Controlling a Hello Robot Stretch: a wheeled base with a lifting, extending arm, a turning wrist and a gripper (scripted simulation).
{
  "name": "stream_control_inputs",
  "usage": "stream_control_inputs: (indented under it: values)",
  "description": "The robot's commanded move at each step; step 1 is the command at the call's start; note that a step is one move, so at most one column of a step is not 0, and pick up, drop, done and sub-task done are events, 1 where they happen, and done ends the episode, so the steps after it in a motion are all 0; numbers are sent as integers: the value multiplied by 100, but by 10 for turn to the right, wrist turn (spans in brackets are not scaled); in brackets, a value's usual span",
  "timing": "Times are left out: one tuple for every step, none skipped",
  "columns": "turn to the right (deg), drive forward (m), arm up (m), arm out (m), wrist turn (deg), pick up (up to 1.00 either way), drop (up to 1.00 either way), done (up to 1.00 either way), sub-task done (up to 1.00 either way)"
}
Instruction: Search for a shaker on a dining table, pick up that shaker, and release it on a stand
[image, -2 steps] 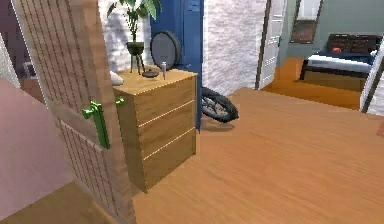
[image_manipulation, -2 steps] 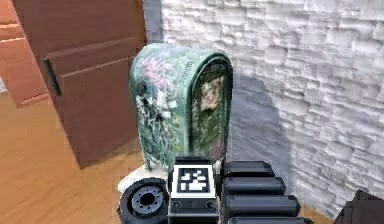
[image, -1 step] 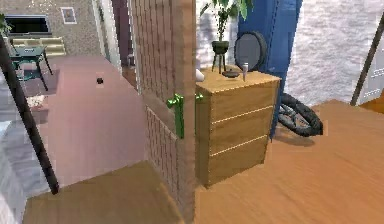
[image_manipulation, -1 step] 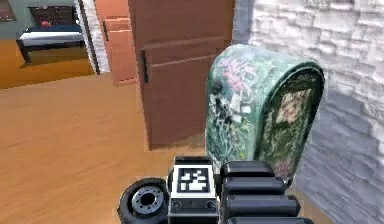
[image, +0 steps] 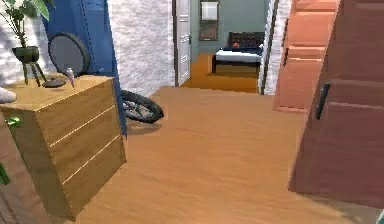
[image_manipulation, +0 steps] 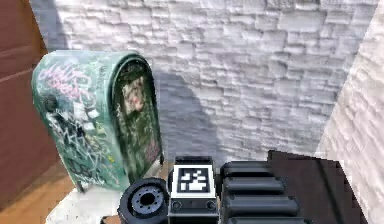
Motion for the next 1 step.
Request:
stream_control_inputs:
  values:
    - [450, 0, 0, 0, 0, 0, 0, 0, 0]
